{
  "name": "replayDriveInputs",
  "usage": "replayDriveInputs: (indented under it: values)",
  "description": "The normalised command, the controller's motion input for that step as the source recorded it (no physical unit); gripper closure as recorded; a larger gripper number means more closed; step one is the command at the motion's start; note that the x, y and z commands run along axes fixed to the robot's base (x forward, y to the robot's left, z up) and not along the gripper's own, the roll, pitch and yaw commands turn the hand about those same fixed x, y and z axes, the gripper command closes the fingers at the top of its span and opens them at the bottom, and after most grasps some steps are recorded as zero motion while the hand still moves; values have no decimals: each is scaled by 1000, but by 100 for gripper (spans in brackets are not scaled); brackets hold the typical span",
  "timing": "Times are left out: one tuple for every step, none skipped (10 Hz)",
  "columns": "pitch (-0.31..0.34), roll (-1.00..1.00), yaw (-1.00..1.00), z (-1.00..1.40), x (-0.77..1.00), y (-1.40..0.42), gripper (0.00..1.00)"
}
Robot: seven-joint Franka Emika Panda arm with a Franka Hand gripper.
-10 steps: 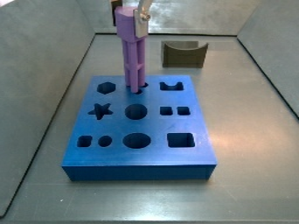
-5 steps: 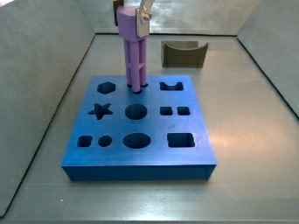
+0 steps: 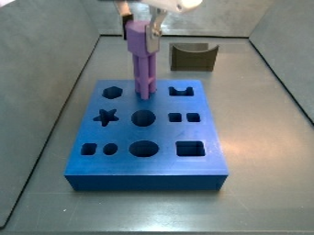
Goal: Insert the 3 prong object.
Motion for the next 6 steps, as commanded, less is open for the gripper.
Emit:
replayDriveInputs:
  values:
    - [-121,49,-71,-583,97,0,100]
    - [-96,79,-126,-597,189,0,100]
    - [-73,79,-163,-526,169,0,100]
    - [-93,14,-229,-303,100,0,100]
    - [-13,-20,0,0,0,0,100]
    - [0,0,0,0,0,0,100]
